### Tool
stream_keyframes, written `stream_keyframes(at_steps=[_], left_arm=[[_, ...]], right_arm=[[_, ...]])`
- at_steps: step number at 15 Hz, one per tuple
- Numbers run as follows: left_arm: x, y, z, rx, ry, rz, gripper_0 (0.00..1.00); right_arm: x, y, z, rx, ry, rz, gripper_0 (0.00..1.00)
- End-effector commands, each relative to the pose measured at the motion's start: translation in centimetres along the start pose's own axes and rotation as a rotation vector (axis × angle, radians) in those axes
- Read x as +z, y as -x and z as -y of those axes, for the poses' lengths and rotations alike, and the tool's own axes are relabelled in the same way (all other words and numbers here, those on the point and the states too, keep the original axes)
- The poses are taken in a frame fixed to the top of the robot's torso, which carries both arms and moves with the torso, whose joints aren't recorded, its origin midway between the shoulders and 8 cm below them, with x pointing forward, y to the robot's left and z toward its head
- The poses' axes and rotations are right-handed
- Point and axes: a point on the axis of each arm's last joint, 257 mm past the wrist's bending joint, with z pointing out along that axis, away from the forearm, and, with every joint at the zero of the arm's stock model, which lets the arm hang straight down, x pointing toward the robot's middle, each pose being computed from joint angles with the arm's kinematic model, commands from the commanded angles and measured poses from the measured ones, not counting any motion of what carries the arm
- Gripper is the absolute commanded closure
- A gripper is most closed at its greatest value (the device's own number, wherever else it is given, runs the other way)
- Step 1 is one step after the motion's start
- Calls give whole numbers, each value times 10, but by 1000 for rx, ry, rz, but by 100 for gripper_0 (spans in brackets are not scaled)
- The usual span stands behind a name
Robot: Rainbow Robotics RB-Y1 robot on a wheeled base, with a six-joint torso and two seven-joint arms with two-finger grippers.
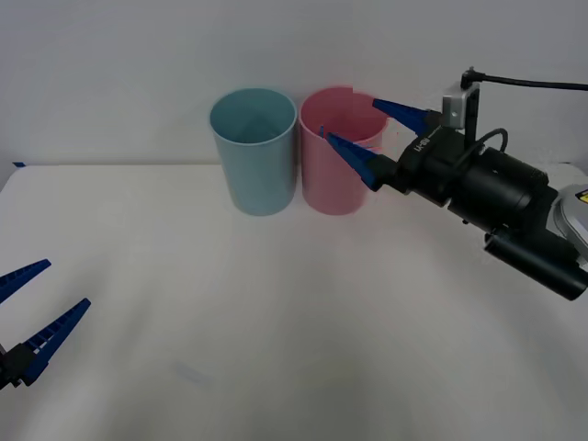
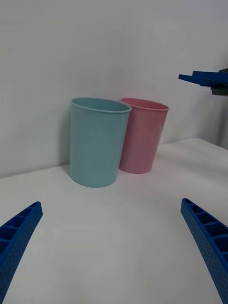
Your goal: Grasp the object on the table and drop it into the matching bin: aluminum can to the light blue bin, PET bottle to the pink bin.
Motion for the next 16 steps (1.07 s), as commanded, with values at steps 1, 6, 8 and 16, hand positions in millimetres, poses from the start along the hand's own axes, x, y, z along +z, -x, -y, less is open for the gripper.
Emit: stream_keyframes(at_steps=[1,6,8,16], left_arm=[[0,0,0,0,0,0,0],[0,0,0,0,0,0,0],[0,0,0,0,0,0,0],[0,0,0,0,0,0,0]], right_arm=[[-44,-9,-8,-24,60,-32,0],[-116,-30,-20,-104,130,-82,0],[-144,-41,-23,-128,140,-99,0],[-239,-85,-27,-137,43,-171,0]])
